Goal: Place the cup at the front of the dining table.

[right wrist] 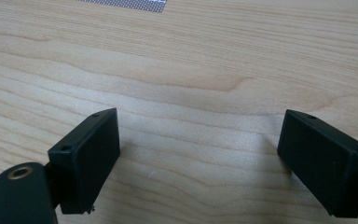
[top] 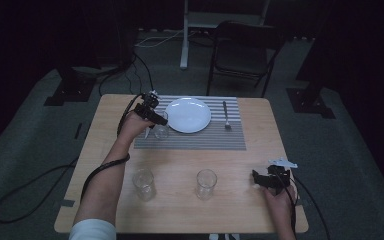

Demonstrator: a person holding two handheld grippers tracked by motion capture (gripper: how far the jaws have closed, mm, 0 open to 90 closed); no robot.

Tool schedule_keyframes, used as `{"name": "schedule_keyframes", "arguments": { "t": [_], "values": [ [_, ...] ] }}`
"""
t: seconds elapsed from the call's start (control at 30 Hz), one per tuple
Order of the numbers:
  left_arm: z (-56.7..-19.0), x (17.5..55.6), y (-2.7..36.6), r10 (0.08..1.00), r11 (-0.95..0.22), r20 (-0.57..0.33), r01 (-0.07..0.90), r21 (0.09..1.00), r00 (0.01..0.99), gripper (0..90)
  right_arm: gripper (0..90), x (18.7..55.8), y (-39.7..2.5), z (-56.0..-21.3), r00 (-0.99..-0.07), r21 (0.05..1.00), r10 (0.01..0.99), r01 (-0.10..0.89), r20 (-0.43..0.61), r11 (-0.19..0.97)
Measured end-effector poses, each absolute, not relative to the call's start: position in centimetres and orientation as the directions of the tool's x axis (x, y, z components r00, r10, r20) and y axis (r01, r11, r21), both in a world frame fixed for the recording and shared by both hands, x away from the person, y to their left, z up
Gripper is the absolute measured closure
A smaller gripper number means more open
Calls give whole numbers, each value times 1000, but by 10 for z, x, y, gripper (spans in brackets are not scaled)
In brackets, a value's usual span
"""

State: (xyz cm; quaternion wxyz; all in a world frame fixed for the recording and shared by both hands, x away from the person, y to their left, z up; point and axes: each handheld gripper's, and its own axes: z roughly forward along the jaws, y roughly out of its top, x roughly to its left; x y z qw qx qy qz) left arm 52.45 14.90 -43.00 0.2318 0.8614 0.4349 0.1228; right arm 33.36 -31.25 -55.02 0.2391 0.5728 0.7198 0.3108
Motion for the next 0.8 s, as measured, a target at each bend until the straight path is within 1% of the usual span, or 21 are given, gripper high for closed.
{"name": "schedule_keyframes", "arguments": {
  "t": [0.03, 0.07, 0.1, 0.2, 0.23, 0.37, 0.4, 0.43, 0.47, 0.53, 0.6, 0.73, 0.8],
  "values": [
    [-430, 524, 149, 806, -514, 10, 692, 506, 591, 81, 126, 334, -313, -550, -230, 722, 973, 676, 11, 151],
    [-431, 523, 151, 805, -516, 4, 696, 499, 593, 1, 126, 334, -313, -550, -230, 721, 973, 676, 12, 151],
    [-433, 521, 154, 806, -506, -20, 707, 494, 591, 0, 126, 334, -313, -550, -230, 721, 973, 676, 12, 151],
    [-435, 515, 158, 797, -508, -34, 700, 502, 603, 0, 126, 334, -313, -550, -230, 721, 973, 676, 12, 151],
    [-435, 514, 158, 797, -516, -15, 692, 505, 604, 0, 126, 334, -313, -550, -230, 721, 973, 676, 12, 151],
    [-434, 507, 161, 789, -512, -33, 686, 517, 614, 0, 126, 334, -313, -550, -230, 722, 973, 676, 11, 151],
    [-434, 506, 162, 787, -508, -41, 686, 521, 615, 0, 126, 334, -313, -550, -230, 721, 973, 676, 12, 151],
    [-437, 502, 164, 778, -503, -71, 687, 525, 624, 1, 126, 334, -313, -550, -230, 721, 973, 676, 12, 151],
    [-438, 501, 165, 775, -506, -80, 692, 515, 627, 0, 126, 334, -313, -550, -230, 721, 973, 676, 12, 151],
    [-439, 499, 167, 772, -509, -79, 689, 515, 630, 1, 126, 334, -313, -550, -230, 721, 973, 676, 12, 151],
    [-442, 492, 170, 780, -504, -52, 676, 537, 623, 0, 126, 334, -313, -550, -230, 722, 973, 676, 11, 151],
    [-445, 486, 173, 786, -486, -62, 677, 553, 615, 1, 126, 334, -313, -550, -230, 722, 973, 676, 11, 151],
    [-446, 481, 176, 791, -490, -34, 666, 562, 610, 1, 126, 334, -313, -550, -230, 721, 973, 676, 12, 151]
  ]
}}
